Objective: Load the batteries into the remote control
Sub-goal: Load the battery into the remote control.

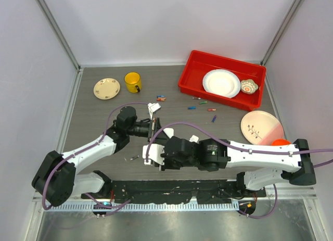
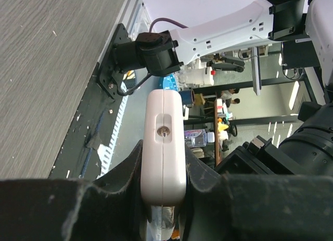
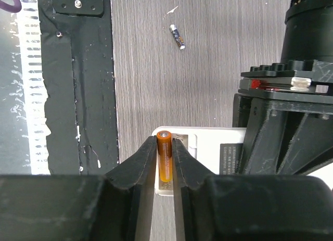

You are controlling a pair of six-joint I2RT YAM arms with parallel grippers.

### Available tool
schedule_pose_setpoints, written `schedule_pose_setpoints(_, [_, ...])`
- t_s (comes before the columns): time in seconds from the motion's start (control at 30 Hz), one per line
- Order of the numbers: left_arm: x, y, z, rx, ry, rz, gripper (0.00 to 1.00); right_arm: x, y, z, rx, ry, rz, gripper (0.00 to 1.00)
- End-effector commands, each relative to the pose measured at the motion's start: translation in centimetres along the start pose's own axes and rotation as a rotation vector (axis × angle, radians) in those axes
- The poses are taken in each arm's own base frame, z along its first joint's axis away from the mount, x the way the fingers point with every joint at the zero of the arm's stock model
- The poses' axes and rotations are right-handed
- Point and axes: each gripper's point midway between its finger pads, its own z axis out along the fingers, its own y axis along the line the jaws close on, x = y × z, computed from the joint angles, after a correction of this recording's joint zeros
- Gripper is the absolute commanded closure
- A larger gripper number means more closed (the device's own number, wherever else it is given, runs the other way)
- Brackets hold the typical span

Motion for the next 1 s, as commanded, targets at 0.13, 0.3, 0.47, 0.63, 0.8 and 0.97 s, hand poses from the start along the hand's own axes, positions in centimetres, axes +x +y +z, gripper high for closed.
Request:
schedule_pose_setpoints(0.13, [-0.8, -2.8, -0.3, 0.058, -0.010, 0.076, 1.00, -0.2, -0.5, 0.0, 0.033, 0.023, 0.009, 0.74])
schedule_pose_setpoints(0.3, [-0.9, -2.7, -0.3, 0.056, -0.009, 0.075, 1.00, -0.9, -1.2, -0.6, 0.067, -0.007, 0.020, 0.71])
schedule_pose_setpoints(0.47, [-0.9, -2.6, -0.2, 0.053, -0.011, 0.072, 1.00, -0.7, -1.4, -0.6, 0.081, -0.001, 0.026, 0.69])
schedule_pose_setpoints(0.63, [-0.9, -2.4, -0.2, 0.050, -0.014, 0.071, 1.00, -0.7, -1.6, -0.8, 0.096, -0.005, 0.035, 0.66])
schedule_pose_setpoints(0.8, [-0.9, -2.2, -0.2, 0.044, -0.021, 0.067, 1.00, -1.0, -2.1, -1.1, 0.120, -0.021, 0.043, 0.62])
schedule_pose_setpoints(0.97, [-0.9, -2.2, -0.3, 0.041, -0.026, 0.067, 1.00, -1.4, -2.5, -1.5, 0.140, -0.038, 0.054, 0.59])
